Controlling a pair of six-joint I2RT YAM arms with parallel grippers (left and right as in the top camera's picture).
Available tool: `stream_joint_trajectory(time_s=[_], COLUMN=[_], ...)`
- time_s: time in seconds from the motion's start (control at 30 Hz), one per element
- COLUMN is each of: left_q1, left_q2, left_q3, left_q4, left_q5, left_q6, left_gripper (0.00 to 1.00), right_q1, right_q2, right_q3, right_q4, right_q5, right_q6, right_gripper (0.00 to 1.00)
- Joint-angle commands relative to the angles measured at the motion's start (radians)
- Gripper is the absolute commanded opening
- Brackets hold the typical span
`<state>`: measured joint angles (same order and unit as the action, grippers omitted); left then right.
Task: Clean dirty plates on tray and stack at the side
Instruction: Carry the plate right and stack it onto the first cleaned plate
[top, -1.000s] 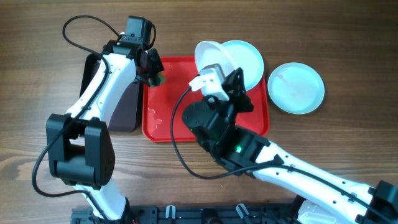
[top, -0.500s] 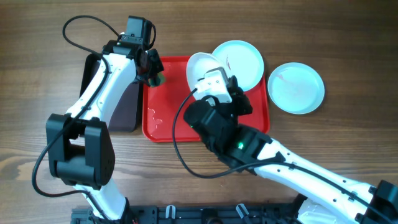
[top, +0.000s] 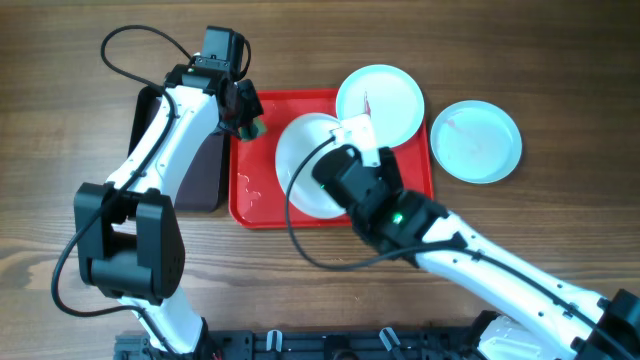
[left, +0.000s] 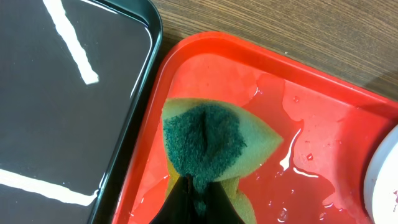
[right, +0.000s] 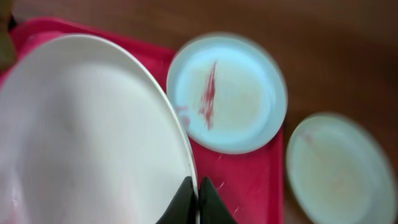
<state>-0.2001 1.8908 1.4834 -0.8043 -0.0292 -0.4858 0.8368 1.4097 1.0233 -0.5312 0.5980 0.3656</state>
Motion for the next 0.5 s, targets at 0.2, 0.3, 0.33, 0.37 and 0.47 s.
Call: stream_joint_trajectory(time_s=[0.2, 0.3, 0.33, 0.37, 0.47], left_q1=[0.000, 0.000, 0.000, -0.001, -0.001], left_q2=[0.011, 0.011, 0.011, 0.011, 0.011], left_q3=[0.007, 0.007, 0.007, 0.007, 0.007], left_q4=[0.006, 0.006, 0.006, 0.006, 0.007], left_q5=[-0.006, -0.006, -0.006, -0.006, -0.006], left_q6=[-0.020, -0.020, -0.020, -0.020, -0.020], left_gripper=[0.04, 0.04, 0.04, 0.04, 0.04], right_q1=[-0.518, -0.690, -0.735, -0.823, -0.961], right_q2=[-0.007, -0.007, -0.007, -0.007, -0.005], right_q3=[-0.001, -0.001, -0.001, -0.001, -0.001], right_q4=[-0.055, -0.053, -0.054, -0.056, -0.054], right_q5=[-0.690, -0.760, -0.761, -0.756, -0.747], right_q6=[0.191, 0.194, 0.199, 0.214, 0.215], right_gripper=[0.04, 0.04, 0.04, 0.04, 0.04])
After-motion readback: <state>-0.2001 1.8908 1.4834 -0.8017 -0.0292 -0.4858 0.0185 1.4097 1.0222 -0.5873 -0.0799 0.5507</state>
